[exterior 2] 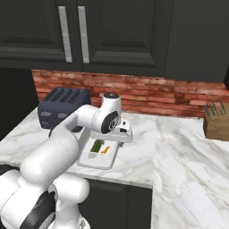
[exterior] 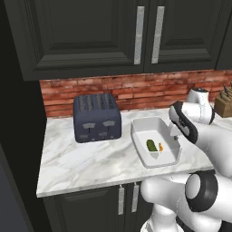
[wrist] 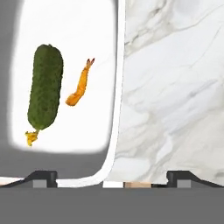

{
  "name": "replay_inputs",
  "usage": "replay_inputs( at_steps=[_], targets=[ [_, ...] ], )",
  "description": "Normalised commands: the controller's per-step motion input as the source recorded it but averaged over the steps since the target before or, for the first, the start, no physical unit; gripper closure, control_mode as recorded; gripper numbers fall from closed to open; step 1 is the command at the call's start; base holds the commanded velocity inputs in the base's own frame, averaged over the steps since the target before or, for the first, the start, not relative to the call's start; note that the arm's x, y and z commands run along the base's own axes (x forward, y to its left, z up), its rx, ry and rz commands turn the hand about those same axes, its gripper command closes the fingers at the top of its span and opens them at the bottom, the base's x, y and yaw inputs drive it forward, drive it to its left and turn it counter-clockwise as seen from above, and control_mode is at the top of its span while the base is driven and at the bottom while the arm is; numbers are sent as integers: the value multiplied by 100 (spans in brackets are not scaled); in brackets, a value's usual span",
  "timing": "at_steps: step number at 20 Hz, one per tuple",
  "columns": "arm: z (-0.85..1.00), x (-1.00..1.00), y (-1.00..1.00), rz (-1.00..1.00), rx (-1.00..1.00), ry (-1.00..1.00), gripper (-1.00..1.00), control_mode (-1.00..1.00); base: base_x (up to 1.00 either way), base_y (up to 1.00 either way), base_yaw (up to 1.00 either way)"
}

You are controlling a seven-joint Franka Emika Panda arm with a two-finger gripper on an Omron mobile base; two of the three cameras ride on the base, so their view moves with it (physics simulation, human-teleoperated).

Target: Place the tupperware on the second highest shelf of the fridge. Make space for the tupperware among the existing items by rearranging them on the shelves if needed. Close the fridge door when finished.

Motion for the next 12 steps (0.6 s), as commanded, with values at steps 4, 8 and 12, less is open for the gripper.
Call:
replay_inputs(
  at_steps=[4,8,12],
  targets=[
    [-57,32,-1,7,0,0,-100,-100,0,0,0],
    [-48,36,0,5,0,0,-100,-100,0,0,0],
    [-27,36,0,1,0,-4,-100,-100,0,0,0]
  ],
)
